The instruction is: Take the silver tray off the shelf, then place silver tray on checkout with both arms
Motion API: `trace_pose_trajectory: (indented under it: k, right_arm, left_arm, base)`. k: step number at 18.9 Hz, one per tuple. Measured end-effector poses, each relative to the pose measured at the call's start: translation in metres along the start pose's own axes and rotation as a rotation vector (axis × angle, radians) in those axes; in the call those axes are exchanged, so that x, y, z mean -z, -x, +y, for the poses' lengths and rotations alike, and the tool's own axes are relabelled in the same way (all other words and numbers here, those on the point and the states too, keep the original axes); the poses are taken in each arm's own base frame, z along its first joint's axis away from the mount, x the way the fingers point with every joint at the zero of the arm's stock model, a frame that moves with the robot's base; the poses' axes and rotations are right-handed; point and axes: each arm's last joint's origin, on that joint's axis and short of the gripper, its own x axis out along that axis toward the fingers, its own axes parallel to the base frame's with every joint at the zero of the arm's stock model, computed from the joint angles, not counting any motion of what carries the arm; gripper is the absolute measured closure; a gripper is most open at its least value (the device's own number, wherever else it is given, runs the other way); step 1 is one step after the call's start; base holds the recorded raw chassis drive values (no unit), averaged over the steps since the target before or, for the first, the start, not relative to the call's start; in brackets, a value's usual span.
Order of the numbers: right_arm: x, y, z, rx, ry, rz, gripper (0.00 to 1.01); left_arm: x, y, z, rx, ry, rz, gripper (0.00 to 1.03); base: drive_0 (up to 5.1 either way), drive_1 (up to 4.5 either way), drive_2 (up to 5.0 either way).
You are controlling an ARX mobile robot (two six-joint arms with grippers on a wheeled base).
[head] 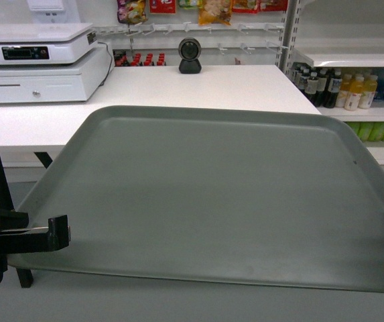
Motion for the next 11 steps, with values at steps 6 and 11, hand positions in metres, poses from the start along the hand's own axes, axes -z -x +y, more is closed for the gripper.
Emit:
trace_pose_trajectory:
  k: [6, 11]
  right_arm:
    - [0.0005, -0.0001, -0.0001, 0.001, 0.0, 0.005, 0.98]
    - [0.0004, -0.0001, -0.0001, 0.0, 0.0, 0.004, 0.98]
  left_arm:
    - [0.0006, -0.0001, 0.0001, -0.002, -0.002, 0.005, 1.0]
    - [0.0007, -0.0003, 0.0001, -0.002, -0.002, 0.006, 1.0]
  base:
    - [0.1, 4.41, -4.2]
    - [0.1, 4.44, -4.2]
